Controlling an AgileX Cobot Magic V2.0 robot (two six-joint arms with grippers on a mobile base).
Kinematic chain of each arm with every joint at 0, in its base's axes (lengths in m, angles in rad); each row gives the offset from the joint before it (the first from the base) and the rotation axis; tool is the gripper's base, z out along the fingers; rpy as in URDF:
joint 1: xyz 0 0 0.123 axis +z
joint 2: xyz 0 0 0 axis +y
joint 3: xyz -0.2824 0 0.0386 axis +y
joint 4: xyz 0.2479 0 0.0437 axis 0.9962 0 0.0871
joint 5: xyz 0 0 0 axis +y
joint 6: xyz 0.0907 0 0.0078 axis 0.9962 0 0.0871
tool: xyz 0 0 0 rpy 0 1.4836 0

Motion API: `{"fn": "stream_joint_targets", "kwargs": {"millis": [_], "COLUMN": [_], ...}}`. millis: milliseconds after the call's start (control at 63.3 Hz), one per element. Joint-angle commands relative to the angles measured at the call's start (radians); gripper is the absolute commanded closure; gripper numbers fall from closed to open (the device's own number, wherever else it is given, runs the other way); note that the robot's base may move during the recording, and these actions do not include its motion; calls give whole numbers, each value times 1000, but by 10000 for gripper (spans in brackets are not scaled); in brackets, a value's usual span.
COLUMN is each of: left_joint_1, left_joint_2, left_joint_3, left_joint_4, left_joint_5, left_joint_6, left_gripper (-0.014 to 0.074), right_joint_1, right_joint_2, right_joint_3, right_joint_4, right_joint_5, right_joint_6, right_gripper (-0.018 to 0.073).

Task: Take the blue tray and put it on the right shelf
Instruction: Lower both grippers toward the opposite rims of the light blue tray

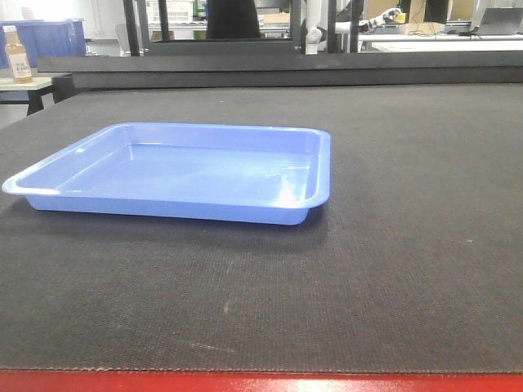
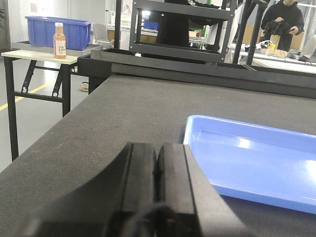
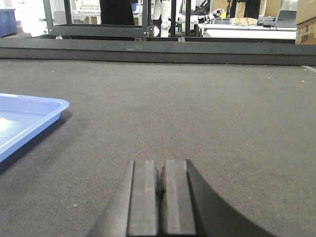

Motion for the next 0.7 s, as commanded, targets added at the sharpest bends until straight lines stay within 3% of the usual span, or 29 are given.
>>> {"fn": "stream_joint_targets", "kwargs": {"millis": [0,553,679], "left_joint_1": [-7,-7,-7], "left_joint_2": [-13,-13,-9], "left_joint_3": [31,31,29], "left_joint_4": [-4,-4,-9], "left_joint_5": [-85,-94,-151], "left_joint_6": [4,4,4], "left_gripper": [645,645,645], "right_joint_1": [1,1,1], "right_joint_2": [-20,-20,-20], "right_joint_3": [-23,-23,-24], "right_joint_4": [-6,-6,1], "right_joint_5": [-91,-108,-165], "right_joint_6": [-6,-6,-6], "right_gripper": [539,539,539]}}
